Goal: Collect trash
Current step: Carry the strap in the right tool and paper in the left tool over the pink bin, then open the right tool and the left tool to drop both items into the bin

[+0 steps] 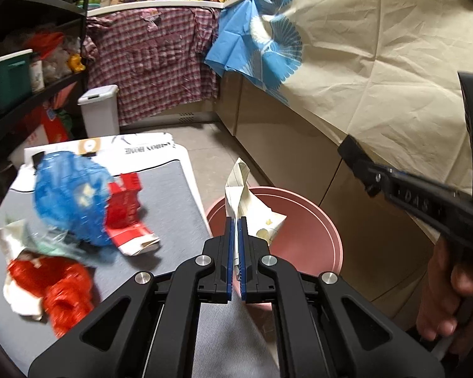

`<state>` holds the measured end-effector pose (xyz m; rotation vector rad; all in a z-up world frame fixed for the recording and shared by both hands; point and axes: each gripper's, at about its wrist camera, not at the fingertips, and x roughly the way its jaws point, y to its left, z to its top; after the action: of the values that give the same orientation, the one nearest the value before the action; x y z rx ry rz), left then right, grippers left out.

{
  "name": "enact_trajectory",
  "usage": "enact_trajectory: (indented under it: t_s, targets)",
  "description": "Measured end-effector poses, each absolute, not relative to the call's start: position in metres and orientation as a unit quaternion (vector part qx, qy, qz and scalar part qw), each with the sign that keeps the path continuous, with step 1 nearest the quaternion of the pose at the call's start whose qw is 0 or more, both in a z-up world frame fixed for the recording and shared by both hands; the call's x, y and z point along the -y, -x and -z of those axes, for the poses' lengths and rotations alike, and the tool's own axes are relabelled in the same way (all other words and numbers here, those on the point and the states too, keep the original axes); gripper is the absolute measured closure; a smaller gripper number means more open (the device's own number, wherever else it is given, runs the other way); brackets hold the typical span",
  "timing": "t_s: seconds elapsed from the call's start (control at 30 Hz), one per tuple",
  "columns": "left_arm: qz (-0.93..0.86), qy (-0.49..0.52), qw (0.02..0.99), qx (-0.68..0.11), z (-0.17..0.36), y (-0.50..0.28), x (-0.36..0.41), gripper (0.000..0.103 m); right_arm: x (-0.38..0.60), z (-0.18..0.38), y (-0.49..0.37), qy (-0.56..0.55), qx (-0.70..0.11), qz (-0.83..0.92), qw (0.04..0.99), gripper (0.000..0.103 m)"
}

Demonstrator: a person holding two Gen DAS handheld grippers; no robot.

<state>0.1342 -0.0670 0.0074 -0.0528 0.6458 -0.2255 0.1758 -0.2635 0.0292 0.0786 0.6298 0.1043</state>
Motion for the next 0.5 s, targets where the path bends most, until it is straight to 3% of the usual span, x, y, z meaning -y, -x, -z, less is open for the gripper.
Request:
enact_trajectory:
  t_s: [0.5]
  targets:
    - [0.130,0.033,0.930,-0.343,0.024,-0.185,0.081,0.100,0.259,0.005,-0.209,-0.027,-0.340,-0.050,0.939,0.086]
